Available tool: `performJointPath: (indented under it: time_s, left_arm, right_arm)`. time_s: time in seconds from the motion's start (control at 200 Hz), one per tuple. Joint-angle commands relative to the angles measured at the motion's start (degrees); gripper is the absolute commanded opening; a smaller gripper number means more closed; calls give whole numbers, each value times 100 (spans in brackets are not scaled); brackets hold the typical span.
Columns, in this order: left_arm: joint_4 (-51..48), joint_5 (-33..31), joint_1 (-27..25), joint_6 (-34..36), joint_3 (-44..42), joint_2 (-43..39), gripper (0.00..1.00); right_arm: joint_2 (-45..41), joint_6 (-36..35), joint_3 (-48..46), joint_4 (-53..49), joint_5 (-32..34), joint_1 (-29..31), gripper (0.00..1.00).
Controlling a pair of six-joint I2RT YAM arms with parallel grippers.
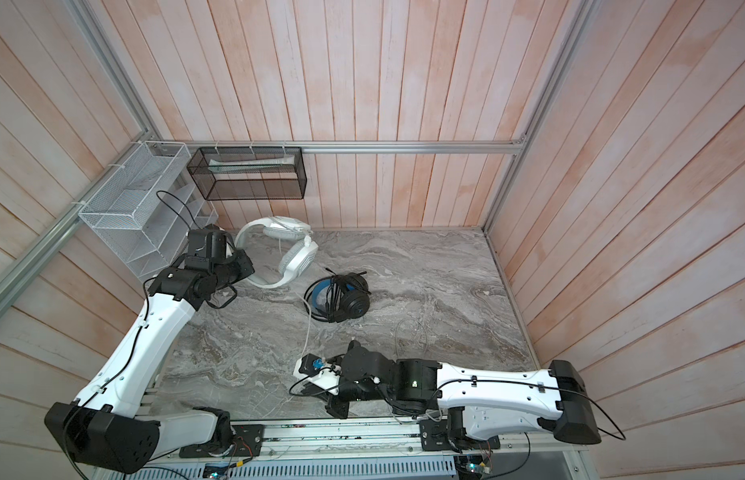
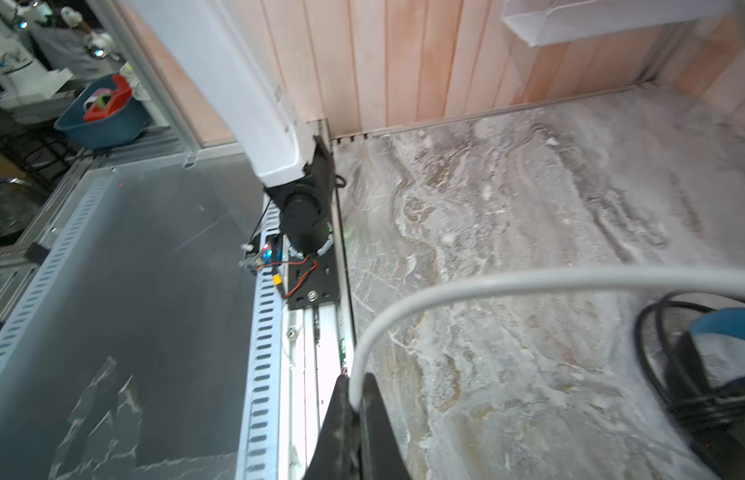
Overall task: Wrap the headphones
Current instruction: 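Draw the white cable toward the robot with the right gripper, then carry the white cable over the headset band with the right gripper toward the left gripper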
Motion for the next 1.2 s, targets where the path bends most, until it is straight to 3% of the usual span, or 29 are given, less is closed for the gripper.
performJointPath:
  time_s: [0.0,0.11,0.295,0.48,0.635,0.85,1.195]
  left_arm:
    - [410,254,-39,-295,20,-11,0]
    - [435,158,-39,-384,-62,56,0]
    - [524,-67,-114,-191,-396,79,0]
    - [449,-1070,-793,271,-847,-59,0]
    - [636,-1693,-1288,787,-1441,-571,0]
    - [714,-2311,-2256,1411,-2086,-1322,0]
    - [-169,-2078,-3526,1590,-1872,-1769,0]
  right_arm:
    - [139,-192,721,-428,-530,137,0]
    - [554,-395,1372,-1099,-527,420,0]
    - [807,-837,2626,-2340,64,613,0]
    - [1137,-1307,3917,-3954,995,607,0]
    - [1168,-1492,4536,-4634,1649,517,0]
    - [862,-1662,4668,-4666,1955,74,0]
    - [297,-1963,4174,-3514,2670,-891,0]
